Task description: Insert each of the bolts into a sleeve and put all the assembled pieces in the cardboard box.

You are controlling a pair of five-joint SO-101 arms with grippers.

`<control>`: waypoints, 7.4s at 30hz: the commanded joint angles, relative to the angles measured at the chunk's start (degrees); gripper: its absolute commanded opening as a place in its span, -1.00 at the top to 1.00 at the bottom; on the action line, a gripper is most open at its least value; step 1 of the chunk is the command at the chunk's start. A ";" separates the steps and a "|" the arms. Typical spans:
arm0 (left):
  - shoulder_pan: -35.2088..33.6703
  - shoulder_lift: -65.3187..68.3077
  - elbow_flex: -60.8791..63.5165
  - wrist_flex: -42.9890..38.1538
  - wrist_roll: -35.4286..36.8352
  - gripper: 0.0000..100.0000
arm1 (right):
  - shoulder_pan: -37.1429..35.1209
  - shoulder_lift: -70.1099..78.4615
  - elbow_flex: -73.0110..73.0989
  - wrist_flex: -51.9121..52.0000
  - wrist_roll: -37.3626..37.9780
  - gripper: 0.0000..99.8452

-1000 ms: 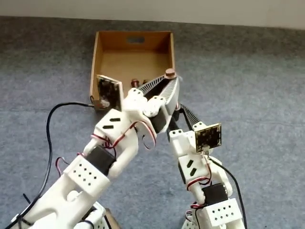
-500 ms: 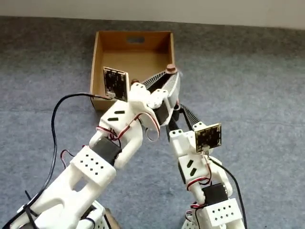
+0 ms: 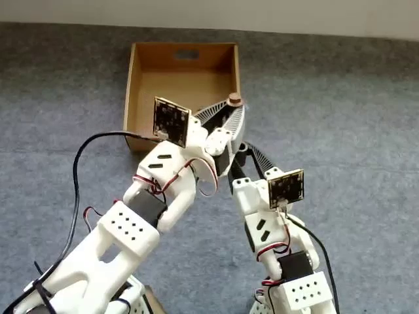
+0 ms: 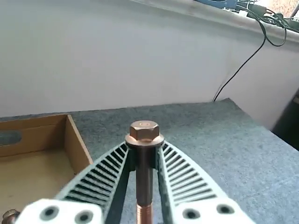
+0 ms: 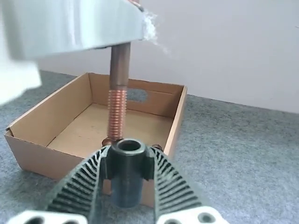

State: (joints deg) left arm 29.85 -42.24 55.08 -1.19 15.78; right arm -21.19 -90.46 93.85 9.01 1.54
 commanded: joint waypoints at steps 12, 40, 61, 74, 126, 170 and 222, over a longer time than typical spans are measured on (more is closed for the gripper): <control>3.56 -0.04 -2.86 -1.41 -0.70 0.98 | 0.66 -0.84 -2.24 -1.36 0.79 0.99; 3.30 -0.57 8.31 -0.35 -0.97 0.98 | 4.18 -0.84 -2.15 -1.36 0.53 0.99; 7.08 -7.87 8.04 15.91 -0.79 0.86 | 4.44 -0.84 -2.15 -1.27 0.53 0.99; 7.78 -14.11 7.87 23.03 -0.79 0.72 | 4.44 -0.84 -2.07 -1.01 0.53 0.99; -36.53 -59.82 39.08 50.90 -26.73 0.98 | 4.00 9.63 -43.12 17.71 -4.40 0.99; -36.53 -60.44 41.63 50.46 -27.25 0.98 | -12.35 121.80 -108.26 15.60 -11.60 0.99; -36.70 -60.44 41.63 50.29 -27.25 0.98 | -5.23 131.56 -110.64 17.45 -11.60 0.99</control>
State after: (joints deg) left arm -6.20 -102.46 96.40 50.15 -10.95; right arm -27.60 41.76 -14.90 26.07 -9.71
